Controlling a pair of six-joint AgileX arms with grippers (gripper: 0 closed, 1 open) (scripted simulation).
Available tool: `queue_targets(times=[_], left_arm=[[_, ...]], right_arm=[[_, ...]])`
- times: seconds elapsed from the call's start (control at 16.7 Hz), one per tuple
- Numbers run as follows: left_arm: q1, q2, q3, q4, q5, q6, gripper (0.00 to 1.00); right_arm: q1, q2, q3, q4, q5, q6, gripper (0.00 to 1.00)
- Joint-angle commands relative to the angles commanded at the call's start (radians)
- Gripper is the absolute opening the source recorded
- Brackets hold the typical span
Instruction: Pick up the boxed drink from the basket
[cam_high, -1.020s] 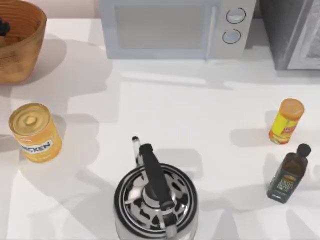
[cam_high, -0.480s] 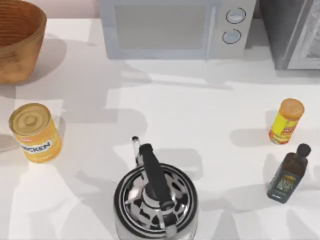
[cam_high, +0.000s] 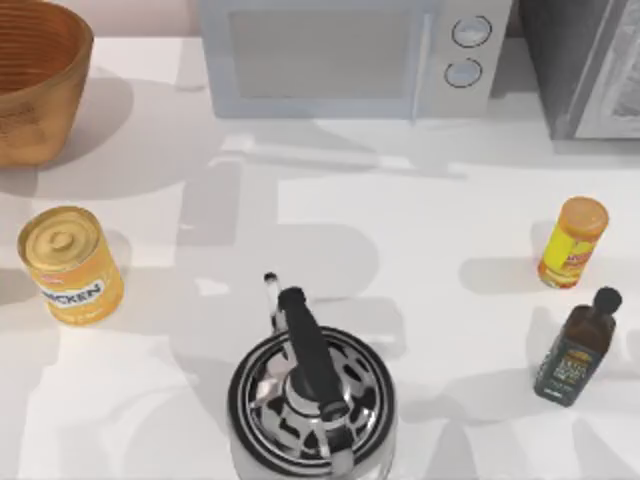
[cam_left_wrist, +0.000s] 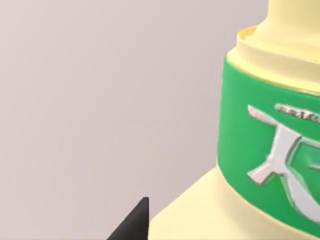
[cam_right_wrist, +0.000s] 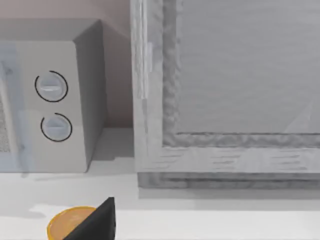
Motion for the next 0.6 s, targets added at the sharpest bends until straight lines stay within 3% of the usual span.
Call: queue_targets(times=[0.36, 0.6], left_arm=[[-0.003, -0.018, -0.031, -0.011, -0.004, -0.002, 0.00], [-0.024, -0.184, -0.165, -0.064, -0.026, -0.008, 0.00]], right_arm=[[0.000, 0.000, 0.000, 0.000, 0.000, 0.000, 1.00], [0.000, 0.000, 0.000, 0.000, 0.000, 0.000, 1.00]])
